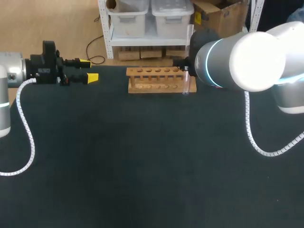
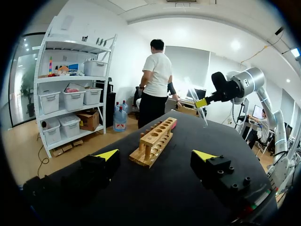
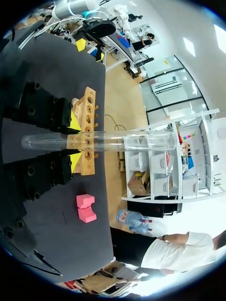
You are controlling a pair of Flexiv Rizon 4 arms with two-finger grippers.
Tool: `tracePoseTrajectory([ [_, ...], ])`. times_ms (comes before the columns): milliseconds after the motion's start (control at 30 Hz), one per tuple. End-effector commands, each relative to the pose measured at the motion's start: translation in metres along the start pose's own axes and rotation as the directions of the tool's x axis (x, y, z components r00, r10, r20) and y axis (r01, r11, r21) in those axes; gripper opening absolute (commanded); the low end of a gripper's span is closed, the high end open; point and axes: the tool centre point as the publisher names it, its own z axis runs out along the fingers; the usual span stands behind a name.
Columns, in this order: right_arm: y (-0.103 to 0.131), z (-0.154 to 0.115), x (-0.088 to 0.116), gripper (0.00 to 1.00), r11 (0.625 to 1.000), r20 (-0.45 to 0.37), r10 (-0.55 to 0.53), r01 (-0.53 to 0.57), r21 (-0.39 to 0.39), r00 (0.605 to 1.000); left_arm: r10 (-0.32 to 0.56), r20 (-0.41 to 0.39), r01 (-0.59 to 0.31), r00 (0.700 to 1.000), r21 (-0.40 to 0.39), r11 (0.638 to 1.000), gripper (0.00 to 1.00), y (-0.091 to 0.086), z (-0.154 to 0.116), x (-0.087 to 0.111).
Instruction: Grasp the test tube, adjust it, and insert it.
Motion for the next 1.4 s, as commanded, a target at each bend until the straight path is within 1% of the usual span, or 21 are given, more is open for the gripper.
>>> tracePoseTrajectory([
  [33, 0.0002, 0.0063, -0.0011, 0.00, 1.000, 0.011, -0.002, 0.002, -0.014, 1.000, 0.003, 0.005, -0.003, 1.000, -0.002, 1.000, 1.00, -0.0006, -0.0003, 0.0013],
  [133, 0.0007, 0.0055, -0.0044, 0.00, 1.000, 0.024, -0.003, 0.003, -0.025, 1.000, 0.003, 0.005, -0.003, 1.000, -0.002, 1.000, 1.00, -0.0006, -0.0003, 0.0013],
  [1400, 0.0007, 0.0055, -0.0044, 0.00, 1.000, 0.024, -0.003, 0.003, -0.025, 1.000, 0.003, 0.005, -0.003, 1.000, -0.002, 1.000, 1.00, -0.0006, -0.0003, 0.0013],
])
